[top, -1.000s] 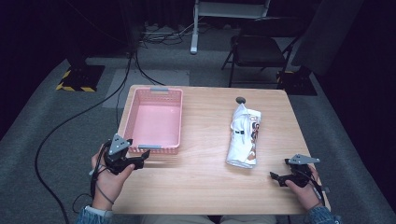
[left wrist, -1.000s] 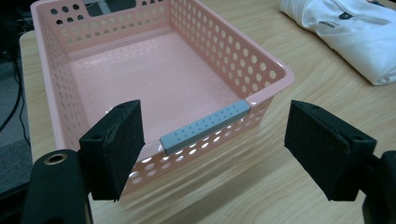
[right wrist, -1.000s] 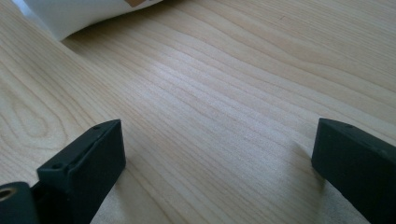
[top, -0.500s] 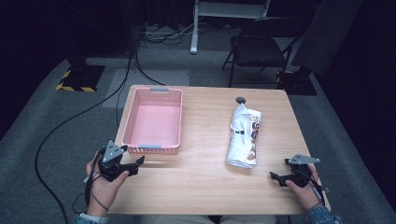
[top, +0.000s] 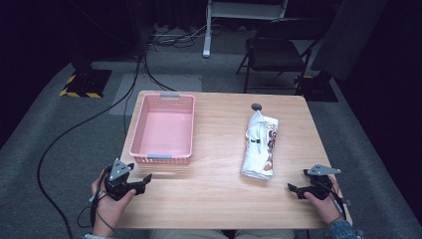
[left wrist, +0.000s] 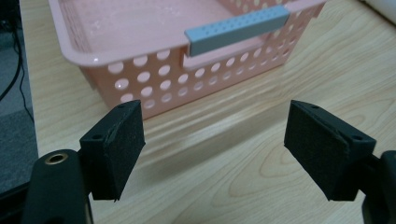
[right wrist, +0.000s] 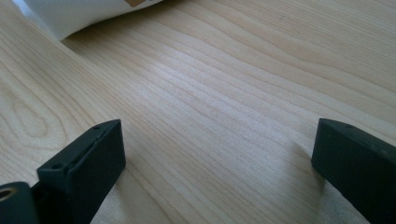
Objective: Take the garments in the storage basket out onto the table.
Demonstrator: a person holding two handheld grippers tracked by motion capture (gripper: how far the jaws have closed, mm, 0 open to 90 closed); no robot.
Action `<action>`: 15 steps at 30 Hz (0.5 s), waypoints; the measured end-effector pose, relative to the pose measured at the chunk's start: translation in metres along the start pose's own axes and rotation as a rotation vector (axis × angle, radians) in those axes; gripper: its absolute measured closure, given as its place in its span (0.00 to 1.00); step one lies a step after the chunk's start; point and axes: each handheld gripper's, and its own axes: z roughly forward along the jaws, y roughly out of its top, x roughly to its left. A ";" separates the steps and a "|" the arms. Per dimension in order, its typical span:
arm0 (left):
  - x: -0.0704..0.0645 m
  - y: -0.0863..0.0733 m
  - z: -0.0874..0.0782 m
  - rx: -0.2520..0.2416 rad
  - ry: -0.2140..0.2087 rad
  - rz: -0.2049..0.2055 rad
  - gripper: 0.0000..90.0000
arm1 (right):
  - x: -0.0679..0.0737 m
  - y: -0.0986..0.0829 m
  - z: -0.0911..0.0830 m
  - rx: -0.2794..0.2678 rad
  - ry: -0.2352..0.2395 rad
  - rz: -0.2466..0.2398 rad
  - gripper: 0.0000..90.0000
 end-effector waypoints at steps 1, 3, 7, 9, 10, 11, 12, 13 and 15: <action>0.001 -0.002 0.001 0.004 0.001 -0.002 0.22 | 0.000 0.000 0.000 0.000 0.000 0.000 0.03; 0.002 -0.006 0.002 0.012 0.001 -0.009 0.22 | 0.000 0.000 0.000 0.000 0.000 0.000 0.03; 0.006 -0.013 0.003 0.026 0.010 -0.016 0.22 | 0.000 0.000 0.000 0.000 0.000 0.000 0.03; 0.008 -0.016 0.004 0.030 0.013 -0.020 0.22 | 0.000 0.000 0.000 0.000 0.000 0.000 0.03; 0.008 -0.017 0.005 0.032 0.014 -0.022 0.22 | 0.000 0.000 0.000 0.000 0.000 0.000 0.03; 0.009 -0.019 0.005 0.033 0.015 -0.027 0.22 | 0.000 0.000 0.000 0.000 0.000 0.000 0.03; 0.010 -0.020 0.005 0.039 0.016 -0.030 0.22 | 0.000 0.000 0.000 0.000 0.000 0.000 0.03; 0.011 -0.022 0.006 0.041 0.018 -0.032 0.22 | 0.000 0.000 0.000 0.000 0.000 0.000 0.03; 0.012 -0.025 0.007 0.049 0.021 -0.038 0.22 | 0.000 0.000 0.000 0.000 0.000 0.000 0.03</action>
